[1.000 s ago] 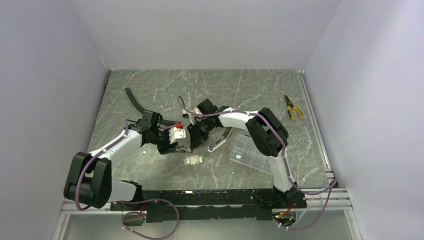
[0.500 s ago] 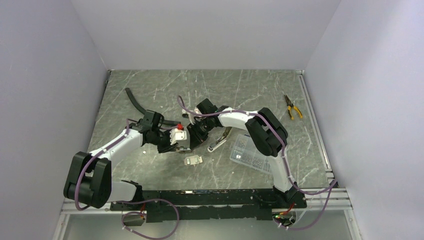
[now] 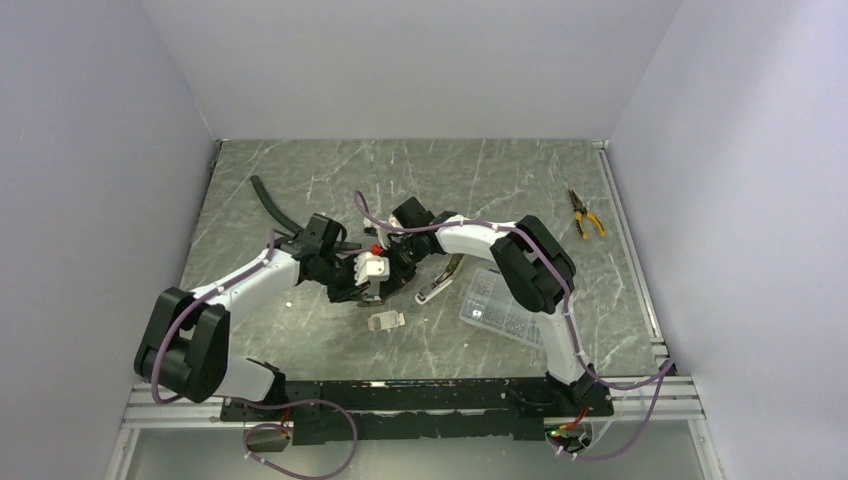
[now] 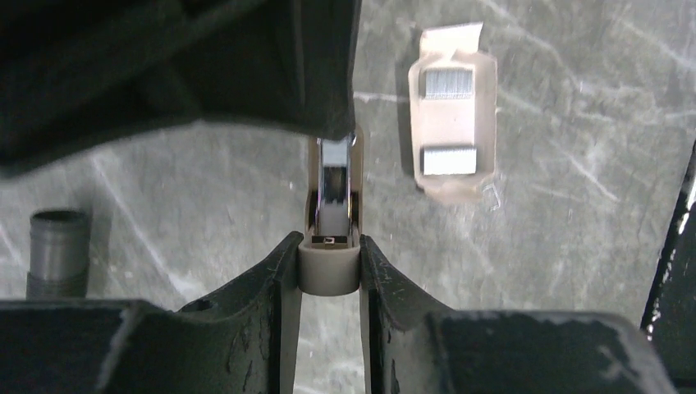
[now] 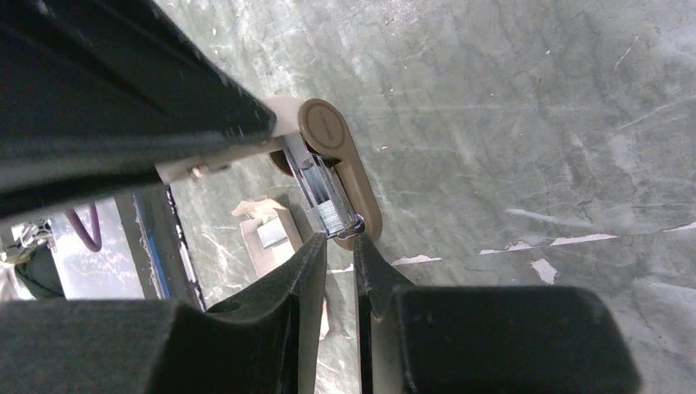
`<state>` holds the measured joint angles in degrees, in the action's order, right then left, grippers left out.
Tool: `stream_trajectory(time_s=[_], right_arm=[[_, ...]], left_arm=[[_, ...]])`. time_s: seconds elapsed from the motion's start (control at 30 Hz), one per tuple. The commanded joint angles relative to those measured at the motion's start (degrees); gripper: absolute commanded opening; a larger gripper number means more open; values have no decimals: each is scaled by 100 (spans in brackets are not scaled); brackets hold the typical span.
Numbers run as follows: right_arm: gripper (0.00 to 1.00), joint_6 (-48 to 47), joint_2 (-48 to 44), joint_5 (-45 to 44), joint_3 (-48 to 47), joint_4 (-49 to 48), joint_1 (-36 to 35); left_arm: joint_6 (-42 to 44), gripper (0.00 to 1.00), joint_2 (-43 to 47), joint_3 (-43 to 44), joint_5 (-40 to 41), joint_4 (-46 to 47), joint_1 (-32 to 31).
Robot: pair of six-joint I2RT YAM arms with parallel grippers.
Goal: Load the staples into the stapler
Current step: Close the stapler at the center of the board.
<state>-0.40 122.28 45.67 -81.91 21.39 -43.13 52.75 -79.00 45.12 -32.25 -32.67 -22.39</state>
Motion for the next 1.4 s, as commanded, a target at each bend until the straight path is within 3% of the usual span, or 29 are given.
stream_trajectory(time_s=[0.0, 0.47, 0.83, 1.0, 1.37], right_arm=[[21, -30, 103, -233, -115, -179, -99], [21, -118, 48, -232, -130, -125, -88], [32, -434, -393, 314, 61, -261, 282], [32, -546, -439, 329, 22, -172, 395], [32, -645, -450, 277, -21, -60, 515]], left_arm=[[-366, 5, -318, 8, -29, 507, -367], [-694, 3, -575, 84, 131, 684, -582], [-1042, 9, -762, 77, 262, 871, -625], [-1175, 21, -806, 166, 277, 875, -635], [-1293, 60, -642, 452, 148, 727, -635]])
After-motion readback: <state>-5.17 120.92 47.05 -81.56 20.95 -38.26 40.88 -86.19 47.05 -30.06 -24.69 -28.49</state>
